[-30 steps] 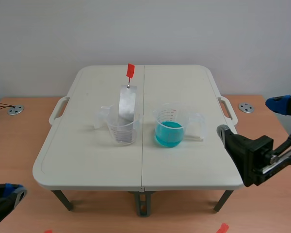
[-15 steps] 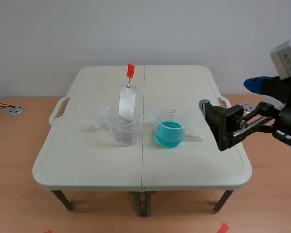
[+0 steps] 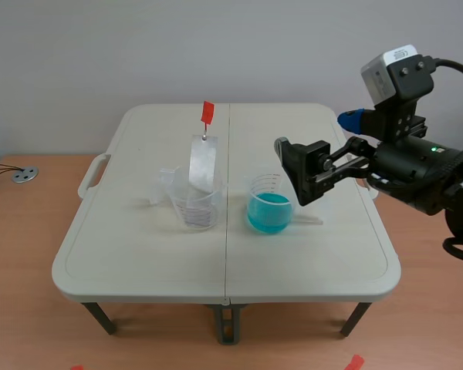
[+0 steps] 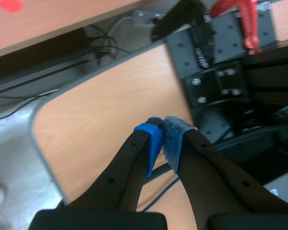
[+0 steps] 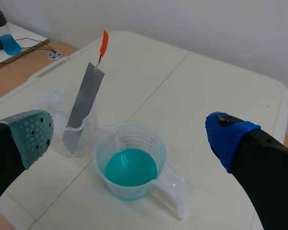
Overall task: Hold the metal plate by the orange handle, dip it into the blue solution, take it out and point at it, then put the plate back in the beaker on the left.
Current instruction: 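Lift the metal plate out of the left beaker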
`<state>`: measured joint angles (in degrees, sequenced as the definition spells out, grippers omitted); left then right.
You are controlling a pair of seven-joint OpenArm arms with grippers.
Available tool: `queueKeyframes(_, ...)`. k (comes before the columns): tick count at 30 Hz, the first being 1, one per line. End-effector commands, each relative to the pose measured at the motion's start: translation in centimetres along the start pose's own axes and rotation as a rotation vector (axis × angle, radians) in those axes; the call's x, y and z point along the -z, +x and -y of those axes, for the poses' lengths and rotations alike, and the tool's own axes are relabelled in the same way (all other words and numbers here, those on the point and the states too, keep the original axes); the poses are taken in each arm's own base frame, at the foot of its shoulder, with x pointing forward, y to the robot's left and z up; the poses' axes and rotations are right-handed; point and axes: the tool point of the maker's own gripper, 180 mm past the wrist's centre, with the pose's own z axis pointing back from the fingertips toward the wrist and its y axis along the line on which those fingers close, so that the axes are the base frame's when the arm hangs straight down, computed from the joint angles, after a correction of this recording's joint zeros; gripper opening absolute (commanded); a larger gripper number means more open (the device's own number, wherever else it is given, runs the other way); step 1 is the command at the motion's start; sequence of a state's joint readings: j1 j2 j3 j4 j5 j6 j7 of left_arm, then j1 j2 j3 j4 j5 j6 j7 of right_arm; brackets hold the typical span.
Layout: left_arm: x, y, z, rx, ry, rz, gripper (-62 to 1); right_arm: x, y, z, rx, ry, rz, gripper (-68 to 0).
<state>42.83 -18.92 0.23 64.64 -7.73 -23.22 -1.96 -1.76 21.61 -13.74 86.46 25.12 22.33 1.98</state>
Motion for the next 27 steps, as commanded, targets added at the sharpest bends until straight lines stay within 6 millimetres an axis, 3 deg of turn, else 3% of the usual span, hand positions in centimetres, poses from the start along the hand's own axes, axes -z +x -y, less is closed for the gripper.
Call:
queueKeyframes(1,0.1,1.1,0.3,0.008,-0.015,0.034,-57.8,0.7,1.3,0.1,0.006,0.004,0.042,-1.2)
queueKeyframes(7,0.3,1.0,1.0,0.01,-0.033,0.028,-57.8,3.0,1.2,0.1,0.039,0.014,0.048,-1.2)
queueKeyframes(27,0.6,1.5,0.6,0.019,-0.028,0.028,-57.8,10.6,2.2,-2.2,0.081,0.114,0.023,-1.2)
